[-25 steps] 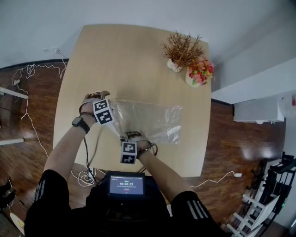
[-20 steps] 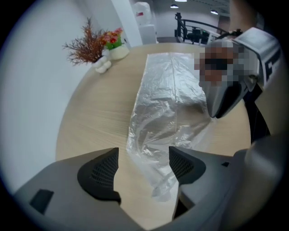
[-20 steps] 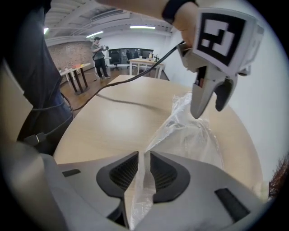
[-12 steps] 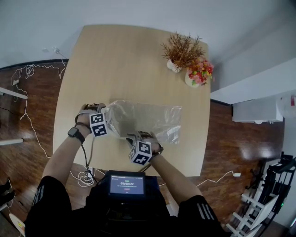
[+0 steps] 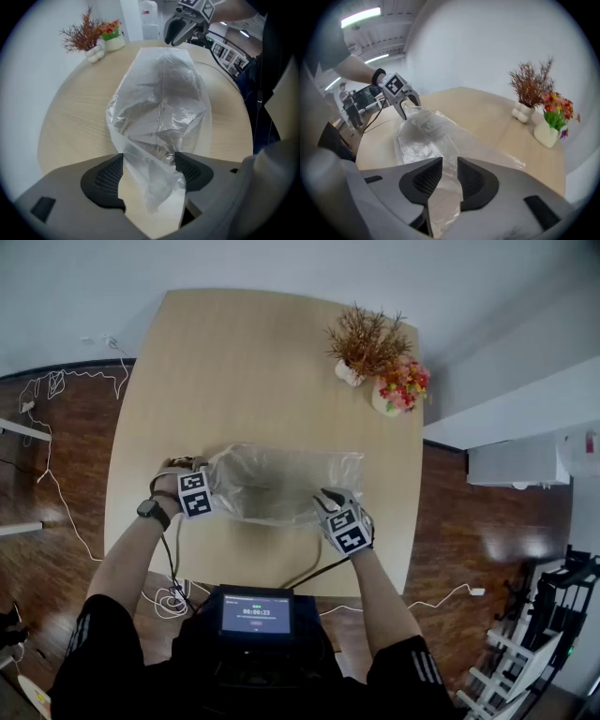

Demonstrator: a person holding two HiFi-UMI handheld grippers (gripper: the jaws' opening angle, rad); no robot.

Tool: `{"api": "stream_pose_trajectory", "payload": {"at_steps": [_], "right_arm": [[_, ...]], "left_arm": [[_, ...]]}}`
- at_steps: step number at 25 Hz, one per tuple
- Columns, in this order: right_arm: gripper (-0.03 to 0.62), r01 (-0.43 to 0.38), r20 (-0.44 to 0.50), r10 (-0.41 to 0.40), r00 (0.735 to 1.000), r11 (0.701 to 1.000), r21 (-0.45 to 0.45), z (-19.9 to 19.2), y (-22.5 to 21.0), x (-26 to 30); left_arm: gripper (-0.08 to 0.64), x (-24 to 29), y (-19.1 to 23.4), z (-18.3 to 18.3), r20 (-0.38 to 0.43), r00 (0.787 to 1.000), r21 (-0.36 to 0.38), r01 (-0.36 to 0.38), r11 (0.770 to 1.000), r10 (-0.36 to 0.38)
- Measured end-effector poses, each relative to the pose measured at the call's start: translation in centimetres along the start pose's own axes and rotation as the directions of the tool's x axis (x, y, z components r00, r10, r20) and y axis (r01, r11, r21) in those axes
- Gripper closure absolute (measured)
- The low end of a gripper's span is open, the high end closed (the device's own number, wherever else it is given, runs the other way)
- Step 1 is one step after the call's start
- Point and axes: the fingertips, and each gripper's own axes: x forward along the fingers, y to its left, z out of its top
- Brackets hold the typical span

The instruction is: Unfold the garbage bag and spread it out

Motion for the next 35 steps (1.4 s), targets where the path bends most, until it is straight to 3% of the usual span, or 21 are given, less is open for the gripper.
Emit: {"api": "stream_pose_trajectory", "payload": {"at_steps": [4,14,25,35], "right_arm": [[0.417,0.006,-0.034,-0.003,0.999,0.996,0.086,-2.7,-1.9,-0.1],[0.417,0.029,-0.128,-0.012,0.992,0.991,0.129,-7.0,-2.9,1.3],[0.411,0.065,-0.111,-0.049,0.993,0.988,0.142,-6.2,-5.1,1.8],[0.408,0.04,-0.113,-0.027,0.993,0.992,0.117,-4.8,-7.8,2.8]], "left_arm": [[0.204,0.1,0.1,0.0,-0.005,1.0,-0.004,0.008,1.0,-0.008],[0.204,0.3,0.5,0.1,-0.01,1.0,-0.015,0.011,1.0,-0.011],[0.204,0.3,4.3,0.8,-0.026,0.999,-0.045,-0.035,0.998,0.034],[0.204,0.6,7.3,3.0,-0.016,0.999,-0.073,-0.047,0.996,0.045]]}}
